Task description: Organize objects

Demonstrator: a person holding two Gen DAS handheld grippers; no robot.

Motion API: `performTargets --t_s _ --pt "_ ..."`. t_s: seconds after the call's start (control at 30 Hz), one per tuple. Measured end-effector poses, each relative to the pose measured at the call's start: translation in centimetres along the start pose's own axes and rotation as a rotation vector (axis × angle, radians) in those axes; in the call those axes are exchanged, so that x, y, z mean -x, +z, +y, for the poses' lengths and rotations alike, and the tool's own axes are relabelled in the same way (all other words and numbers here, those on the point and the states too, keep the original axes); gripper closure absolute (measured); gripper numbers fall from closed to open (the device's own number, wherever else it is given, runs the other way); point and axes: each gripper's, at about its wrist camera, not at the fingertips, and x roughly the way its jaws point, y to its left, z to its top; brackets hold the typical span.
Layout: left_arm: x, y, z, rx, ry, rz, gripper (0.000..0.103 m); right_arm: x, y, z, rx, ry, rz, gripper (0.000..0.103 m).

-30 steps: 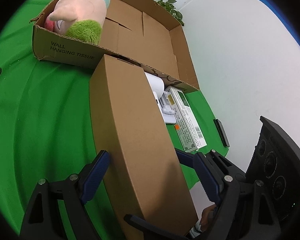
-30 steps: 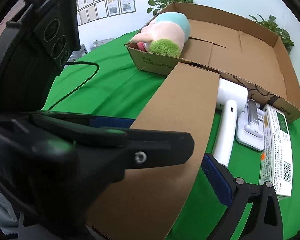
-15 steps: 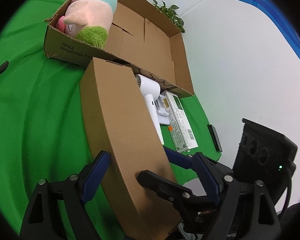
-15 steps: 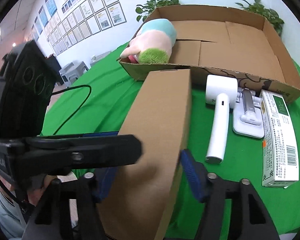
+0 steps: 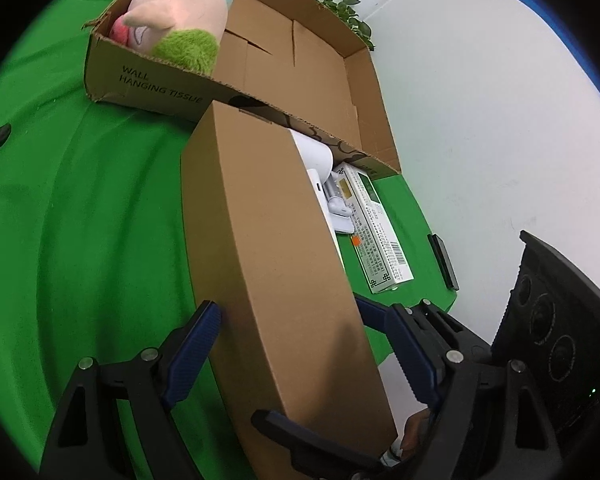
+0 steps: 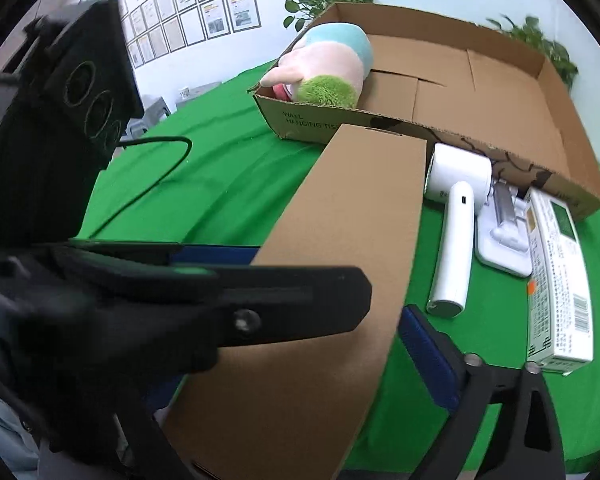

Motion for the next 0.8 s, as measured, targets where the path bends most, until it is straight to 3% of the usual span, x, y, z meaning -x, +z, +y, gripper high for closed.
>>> performTargets --t_s 0.23,0.47,0.5,0.53,0.57,0.7,0.8 --pt "0.0 -0.4 1.4 0.04 0.02 0.0 0.019 0.3 -0.3 -0.3 -0.018 0.041 -0.019 0.016" --pt "0.5 -1.2 3.1 0.108 0.019 -0.011 0.017 0.9 -0.5 -1.8 -0.111 0.173 -0.038 0.02" --pt "0.7 -1.3 3.3 0.126 0.039 -0.032 0.017 1.0 -0.6 -2.1 -0.132 0.196 -0.041 0.024" --pt "1.1 -1.3 3.6 0.134 0.047 -0.053 0.017 0.9 -0.6 -2.4 -0.144 0.215 -0.033 0.044" --pt "1.2 -1.2 3.8 0.144 0.033 -0.052 0.017 0.9 -0.6 -2.9 -0.172 0.247 -0.033 0.052" --pt "1.4 -1.3 3.9 0.156 0.009 -0.055 0.017 0.6 -0.6 -3.7 -0.208 0.292 -0.018 0.052" --pt "1.2 -1.4 3.6 0.144 0.011 -0.037 0.017 0.7 -0.7 -2.9 -0.18 0.272 -0.012 0.041"
